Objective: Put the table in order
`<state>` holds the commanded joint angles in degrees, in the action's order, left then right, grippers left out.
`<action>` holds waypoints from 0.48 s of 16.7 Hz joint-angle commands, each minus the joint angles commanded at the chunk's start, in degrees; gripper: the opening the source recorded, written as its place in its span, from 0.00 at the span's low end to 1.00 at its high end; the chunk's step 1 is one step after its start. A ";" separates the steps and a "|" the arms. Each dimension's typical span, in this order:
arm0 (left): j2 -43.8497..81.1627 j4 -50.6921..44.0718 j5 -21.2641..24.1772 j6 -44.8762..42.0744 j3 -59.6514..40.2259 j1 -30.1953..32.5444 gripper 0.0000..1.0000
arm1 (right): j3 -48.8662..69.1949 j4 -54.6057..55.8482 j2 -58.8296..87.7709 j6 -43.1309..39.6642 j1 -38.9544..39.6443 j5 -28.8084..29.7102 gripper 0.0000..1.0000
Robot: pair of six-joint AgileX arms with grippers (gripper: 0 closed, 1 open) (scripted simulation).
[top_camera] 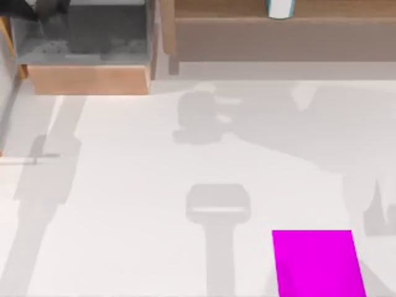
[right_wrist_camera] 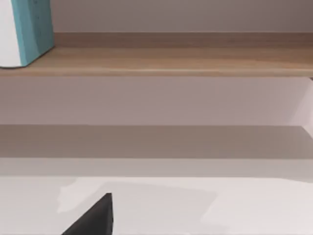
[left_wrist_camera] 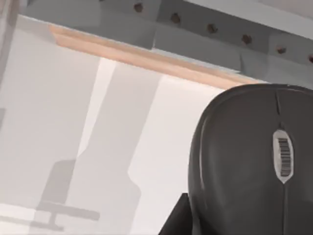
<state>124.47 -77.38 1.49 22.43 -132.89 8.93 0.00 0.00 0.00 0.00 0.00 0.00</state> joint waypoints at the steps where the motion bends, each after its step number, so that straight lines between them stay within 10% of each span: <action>1: 0.63 0.42 0.15 3.30 1.04 4.20 0.00 | 0.00 0.00 0.00 0.00 0.00 0.00 1.00; 8: 9.55 4.02 -1.30 26.46 9.41 35.32 0.00 | 0.00 0.00 0.00 0.00 0.00 0.00 1.00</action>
<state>134.02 -73.35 0.19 48.88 -123.48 44.24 0.00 0.00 0.00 0.00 0.00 0.00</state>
